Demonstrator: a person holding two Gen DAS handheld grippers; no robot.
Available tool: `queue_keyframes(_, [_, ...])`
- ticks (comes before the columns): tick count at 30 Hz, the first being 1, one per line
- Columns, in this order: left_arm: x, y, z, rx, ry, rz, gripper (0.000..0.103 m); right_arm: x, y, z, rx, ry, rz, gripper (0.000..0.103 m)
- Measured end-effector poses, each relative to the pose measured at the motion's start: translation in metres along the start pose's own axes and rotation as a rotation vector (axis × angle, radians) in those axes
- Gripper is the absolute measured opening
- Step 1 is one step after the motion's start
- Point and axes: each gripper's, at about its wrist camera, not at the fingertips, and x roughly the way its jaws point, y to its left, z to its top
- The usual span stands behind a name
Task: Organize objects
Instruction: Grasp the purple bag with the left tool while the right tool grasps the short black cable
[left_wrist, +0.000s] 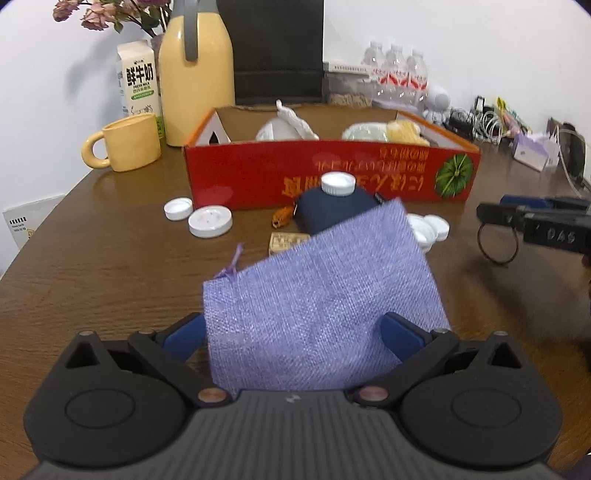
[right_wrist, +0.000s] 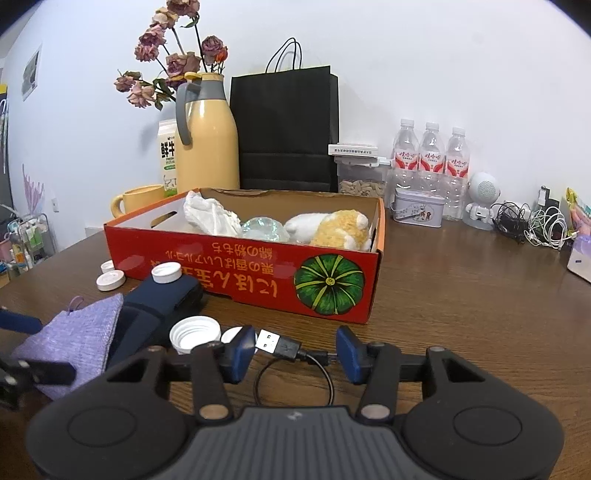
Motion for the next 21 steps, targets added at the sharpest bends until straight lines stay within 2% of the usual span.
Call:
queue_keyframes(14, [-0.001, 0.000, -0.006, 0.000, -0.021, -0.002, 0.102, -0.003, -0.001, -0.001, 0.008, -0.015, -0.002, 0.047])
queue_keyframes(17, [-0.004, -0.002, -0.008, 0.001, -0.029, -0.004, 0.097, -0.004, -0.001, -0.001, 0.010, -0.016, -0.006, 0.047])
queue_keyframes(21, [-0.012, -0.004, -0.014, 0.005, -0.055, -0.008, 0.080, -0.004, -0.001, -0.002, 0.012, -0.016, -0.009, 0.047])
